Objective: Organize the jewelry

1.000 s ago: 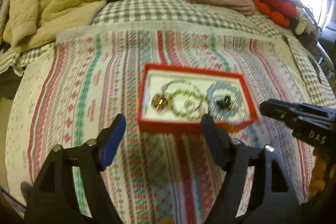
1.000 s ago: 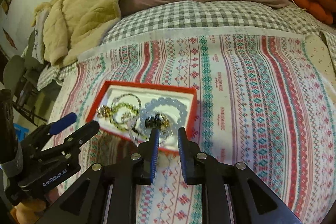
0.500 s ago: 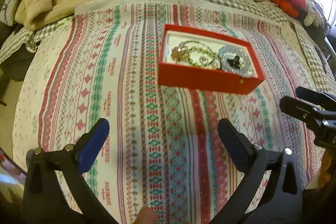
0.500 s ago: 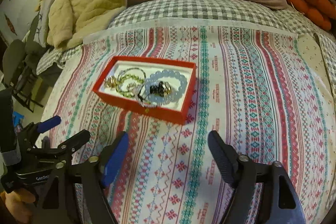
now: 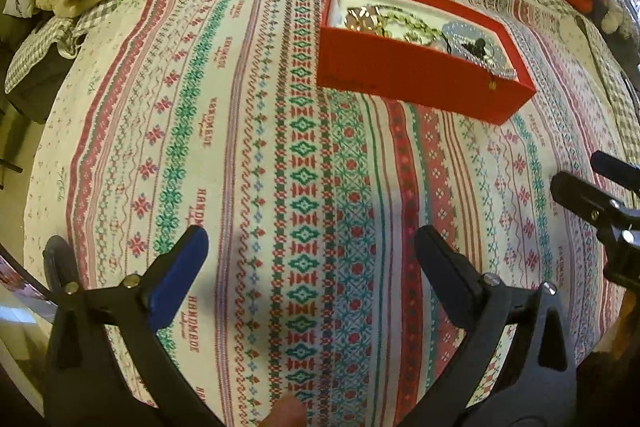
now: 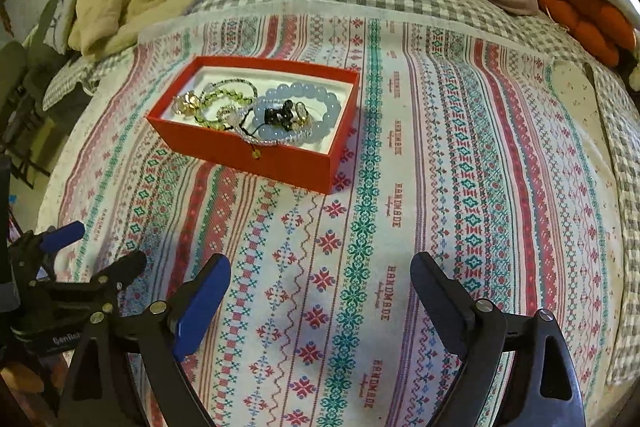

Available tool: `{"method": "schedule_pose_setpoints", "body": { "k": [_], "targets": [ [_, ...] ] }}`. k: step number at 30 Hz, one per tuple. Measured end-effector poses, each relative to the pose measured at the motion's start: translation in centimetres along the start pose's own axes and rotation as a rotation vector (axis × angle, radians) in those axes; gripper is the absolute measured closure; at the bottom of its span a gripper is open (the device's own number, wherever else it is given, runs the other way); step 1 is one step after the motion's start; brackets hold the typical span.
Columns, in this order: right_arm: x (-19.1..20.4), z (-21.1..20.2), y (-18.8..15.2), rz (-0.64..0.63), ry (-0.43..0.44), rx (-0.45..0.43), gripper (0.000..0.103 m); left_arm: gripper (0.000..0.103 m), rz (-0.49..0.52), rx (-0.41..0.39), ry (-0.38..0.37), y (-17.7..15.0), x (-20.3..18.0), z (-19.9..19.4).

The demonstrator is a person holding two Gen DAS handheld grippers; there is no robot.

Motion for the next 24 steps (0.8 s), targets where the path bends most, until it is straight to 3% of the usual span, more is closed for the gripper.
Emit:
{"method": "schedule_pose_setpoints", "body": {
  "k": [24],
  "targets": [
    [0.2, 1.4, -0.3, -0.014, -0.029, 0.037, 0.011, 0.001, 0.009, -0.013, 0.004, 0.3, -0.4, -0.1]
  ]
}}
Point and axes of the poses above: each gripper's, at about its wrist camera, not at the fingertips, and z roughly the way its jaws point, x to its left, y to its top, the point moved 1 cm from there along z, roughly the way its jaws point, and after that the axes turned 11 degrees about z, right-handed, at the moved point
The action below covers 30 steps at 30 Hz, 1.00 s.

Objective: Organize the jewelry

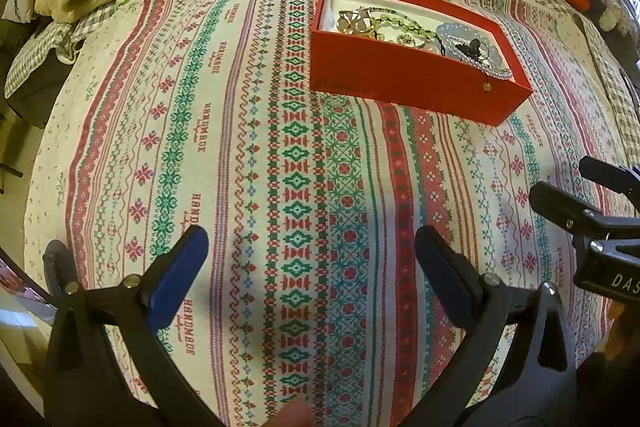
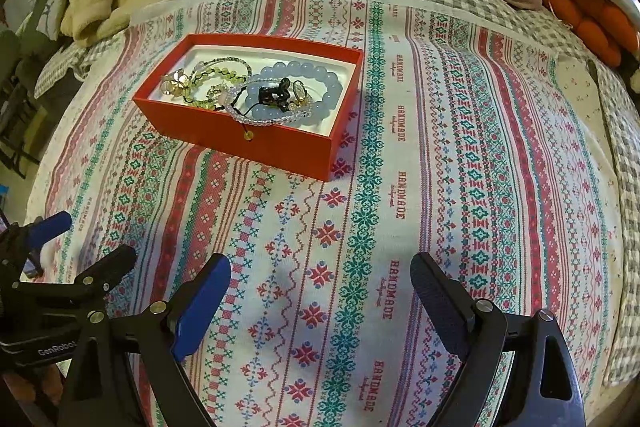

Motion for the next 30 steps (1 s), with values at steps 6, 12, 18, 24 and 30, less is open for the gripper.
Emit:
{"method": "schedule_pose_setpoints", "body": {
  "k": [6, 12, 18, 24, 30],
  "targets": [
    [0.01, 0.05, 0.03, 0.001, -0.001, 0.001, 0.011, 0.001, 0.005, -0.004, 0.001, 0.05, -0.09, -0.06],
    [0.03, 0.03, 0.01, 0.000, -0.001, 0.002, 0.011, 0.001, 0.004, -0.004, -0.001, 0.10, -0.21, -0.09],
    [-0.05, 0.11, 0.07, 0.003, -0.004, 0.004, 0.011, 0.001, 0.004, -0.004, -0.002, 0.12, -0.25, -0.08],
    [-0.08, 0.18, 0.08, 0.003, -0.006, 0.005, 0.011, 0.001, 0.004, -0.005, -0.002, 0.11, -0.25, -0.08],
    [-0.05, 0.28, 0.03, 0.003, -0.007, 0.006, 0.011, 0.001, 0.004, -0.004, -0.001, 0.09, -0.26, -0.06]
  ]
}}
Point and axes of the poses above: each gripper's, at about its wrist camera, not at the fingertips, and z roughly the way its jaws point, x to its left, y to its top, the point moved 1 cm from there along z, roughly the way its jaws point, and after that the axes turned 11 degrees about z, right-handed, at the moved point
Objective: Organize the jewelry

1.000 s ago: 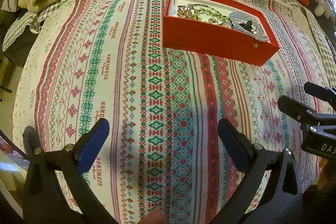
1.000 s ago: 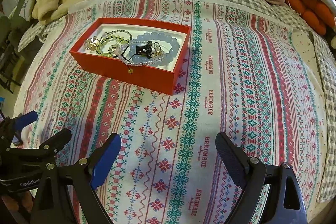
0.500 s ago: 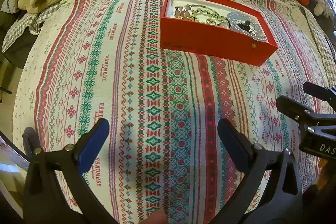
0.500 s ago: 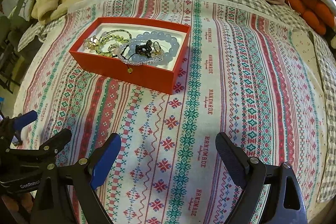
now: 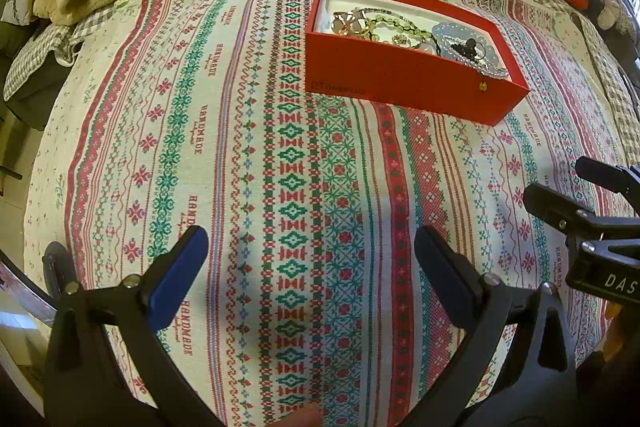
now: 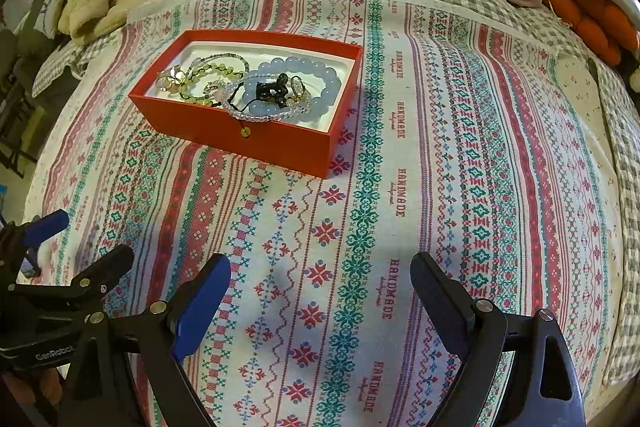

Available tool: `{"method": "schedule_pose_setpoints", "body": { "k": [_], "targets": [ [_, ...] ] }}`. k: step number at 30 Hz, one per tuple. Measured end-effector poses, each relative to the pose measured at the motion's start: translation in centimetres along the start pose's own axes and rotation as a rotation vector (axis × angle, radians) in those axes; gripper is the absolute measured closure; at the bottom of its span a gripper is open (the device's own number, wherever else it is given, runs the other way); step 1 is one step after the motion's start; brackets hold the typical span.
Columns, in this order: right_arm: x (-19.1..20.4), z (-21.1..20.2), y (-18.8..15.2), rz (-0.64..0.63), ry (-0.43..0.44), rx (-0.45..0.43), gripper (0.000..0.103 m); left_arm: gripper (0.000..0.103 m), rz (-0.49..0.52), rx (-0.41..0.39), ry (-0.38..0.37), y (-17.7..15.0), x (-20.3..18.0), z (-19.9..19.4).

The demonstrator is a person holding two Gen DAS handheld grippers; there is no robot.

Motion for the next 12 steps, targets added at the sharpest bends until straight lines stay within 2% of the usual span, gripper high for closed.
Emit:
{"method": "schedule_pose_setpoints", "body": {
  "k": [12],
  "targets": [
    [0.03, 0.22, -0.43, 0.007, -0.012, -0.020, 0.011, 0.001, -0.002, -0.026, -0.002, -0.35, -0.03, 0.05]
  ]
}}
Point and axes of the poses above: each gripper's, at about its wrist camera, not at the fingertips, and z roughly the way its jaws point, x to its left, y to its top, the point moved 1 cm from there along z, roughly the way its jaws point, and after that the axes turned 11 degrees about z, right-handed, at the moved point
